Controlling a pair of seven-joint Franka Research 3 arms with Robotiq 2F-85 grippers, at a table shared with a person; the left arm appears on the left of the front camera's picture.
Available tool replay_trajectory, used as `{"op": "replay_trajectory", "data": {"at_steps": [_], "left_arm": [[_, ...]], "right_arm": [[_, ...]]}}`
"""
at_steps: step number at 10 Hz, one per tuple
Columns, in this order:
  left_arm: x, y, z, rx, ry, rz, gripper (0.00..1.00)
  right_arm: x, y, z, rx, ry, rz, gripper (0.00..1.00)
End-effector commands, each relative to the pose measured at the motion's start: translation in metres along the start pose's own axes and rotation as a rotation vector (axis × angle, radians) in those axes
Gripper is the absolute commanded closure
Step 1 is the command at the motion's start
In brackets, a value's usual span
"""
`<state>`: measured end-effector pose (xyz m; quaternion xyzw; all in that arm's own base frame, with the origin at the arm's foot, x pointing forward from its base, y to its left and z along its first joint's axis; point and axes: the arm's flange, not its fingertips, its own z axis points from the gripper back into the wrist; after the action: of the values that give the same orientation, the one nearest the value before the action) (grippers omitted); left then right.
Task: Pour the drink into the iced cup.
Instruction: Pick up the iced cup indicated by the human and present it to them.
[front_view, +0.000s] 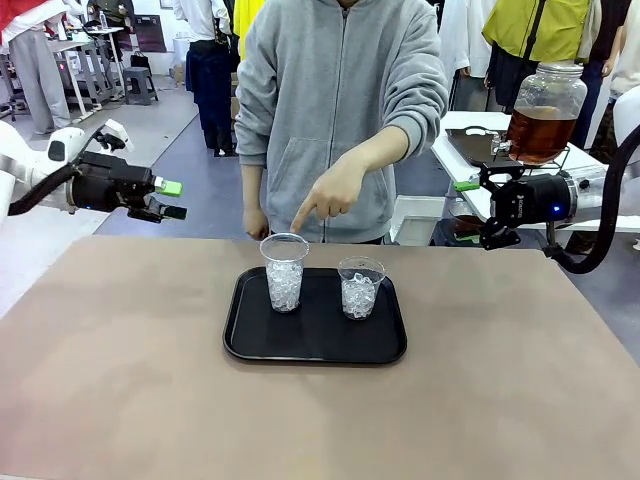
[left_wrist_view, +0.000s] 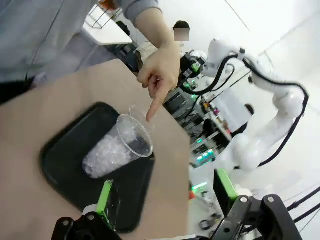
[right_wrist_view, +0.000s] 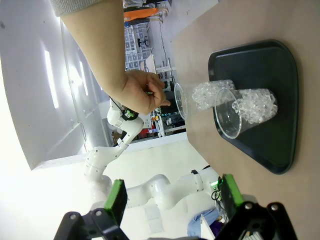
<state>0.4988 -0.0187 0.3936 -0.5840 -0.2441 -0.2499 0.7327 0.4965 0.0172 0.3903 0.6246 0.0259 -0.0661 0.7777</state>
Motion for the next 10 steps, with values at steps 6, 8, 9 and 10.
{"op": "replay_trajectory", "data": {"at_steps": [6, 8, 9, 10], "left_arm": [[-0.002, 0.002, -0.003, -0.001, 0.001, -0.097, 0.00], [-0.007, 0.008, -0.012, -0.003, -0.014, -0.303, 0.00], [-0.010, 0.016, -0.017, 0.000, -0.008, -0.454, 0.00], [-0.013, 0.021, -0.022, 0.001, -0.006, -0.556, 0.00]], "right_arm": [[0.000, 0.001, 0.000, -0.005, -0.004, 0.002, 0.00], [0.000, 0.001, 0.000, -0.005, -0.004, 0.002, 0.00], [0.000, 0.001, 0.000, -0.005, -0.004, 0.002, 0.00], [0.000, 0.001, 0.000, -0.005, -0.004, 0.002, 0.00]]}}
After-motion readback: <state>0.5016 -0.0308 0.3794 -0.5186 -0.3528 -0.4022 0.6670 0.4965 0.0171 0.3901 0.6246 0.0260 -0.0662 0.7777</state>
